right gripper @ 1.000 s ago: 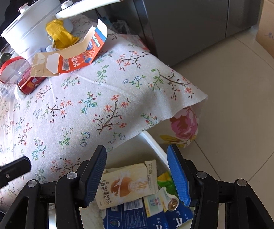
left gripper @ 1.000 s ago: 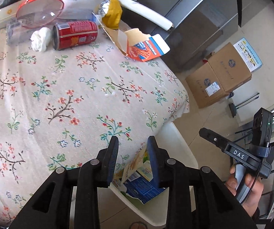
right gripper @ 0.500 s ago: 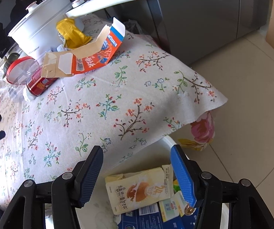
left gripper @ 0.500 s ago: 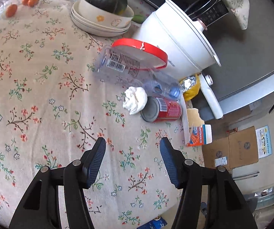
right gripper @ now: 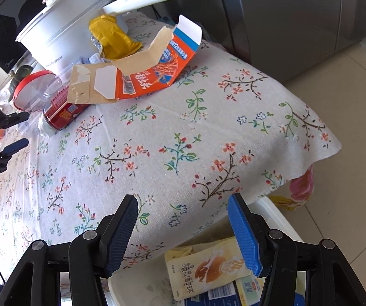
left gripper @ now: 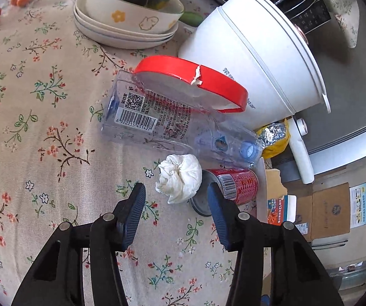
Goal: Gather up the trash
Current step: 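Move the left tool onto the white tissue and close it, then lift the tissue with the left tool while the right tool grasps the torn orange carton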
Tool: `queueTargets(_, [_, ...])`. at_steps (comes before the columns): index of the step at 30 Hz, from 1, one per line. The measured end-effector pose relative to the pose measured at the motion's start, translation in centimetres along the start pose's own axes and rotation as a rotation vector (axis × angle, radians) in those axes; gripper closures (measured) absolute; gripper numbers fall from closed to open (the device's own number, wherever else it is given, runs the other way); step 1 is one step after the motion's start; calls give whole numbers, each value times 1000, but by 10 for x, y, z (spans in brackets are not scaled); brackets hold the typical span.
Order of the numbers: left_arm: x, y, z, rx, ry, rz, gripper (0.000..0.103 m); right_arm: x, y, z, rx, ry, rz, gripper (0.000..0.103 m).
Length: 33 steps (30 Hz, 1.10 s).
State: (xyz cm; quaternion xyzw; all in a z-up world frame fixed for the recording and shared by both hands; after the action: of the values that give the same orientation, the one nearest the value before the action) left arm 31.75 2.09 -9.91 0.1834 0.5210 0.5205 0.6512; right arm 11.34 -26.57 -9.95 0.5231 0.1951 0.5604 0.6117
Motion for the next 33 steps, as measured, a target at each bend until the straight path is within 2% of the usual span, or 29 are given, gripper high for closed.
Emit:
queueTargets(7, [2, -17, 4, 2, 12, 23, 52, 2, -10, 5, 2, -1, 2, 39])
queueTargets(9, [1, -21, 2, 8, 0, 27, 60, 10, -11, 10, -15, 23, 14, 39])
queueTargets(10, [-1, -23, 0, 10, -15, 27, 67, 16, -12, 12, -31, 48, 16, 39])
queueTargets(15, [-9, -20, -1, -10, -74, 53, 82, 57, -24, 17, -118, 278, -42, 39])
queueTargets(16, [-7, -19, -1, -8, -71, 51, 88, 65, -29, 16, -132, 331, -63, 39])
queueTargets(17, [-6, -17, -1, -6, -69, 51, 100, 72, -33, 16, -146, 382, -82, 39])
queueTargets(18, [-4, -14, -1, -6, -73, 51, 103, 79, -39, 16, -158, 429, -98, 39])
queueTargets(22, [-2, -6, -3, 2, -95, 38, 103, 106, -65, 17, -195, 599, -155, 39])
queueTargets(25, [4, -3, -3, 16, -74, -9, 103, 119, -86, 18, -207, 702, -208, 39])
queueTargets(28, [12, 3, 3, 0, -36, -33, 101, 123, -96, 27, -223, 715, -226, 38])
queueTargets(30, [12, 5, 7, -14, -22, -51, 92, 125, -98, 33, -241, 712, -234, 35])
queueTargets(32, [8, 5, 8, -24, -15, -66, 56, 127, -98, 39, -263, 721, -243, 32])
queueTargets(33, [7, 4, 9, -35, -12, -69, 51, 129, -99, 42, -271, 722, -246, 31])
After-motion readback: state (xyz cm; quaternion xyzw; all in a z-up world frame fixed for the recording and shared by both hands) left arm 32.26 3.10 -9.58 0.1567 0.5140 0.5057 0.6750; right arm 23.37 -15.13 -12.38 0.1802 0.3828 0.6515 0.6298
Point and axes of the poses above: each gripper's, at about its wrist camera, not at the fingertips, and y roughly against the way its jaws point, x to its left, z to its top, the point moved 6 cm from there along -y, roughly the way its jaws point, and after that the axes turned 11 degrees about -y, right-handed, at the moved point
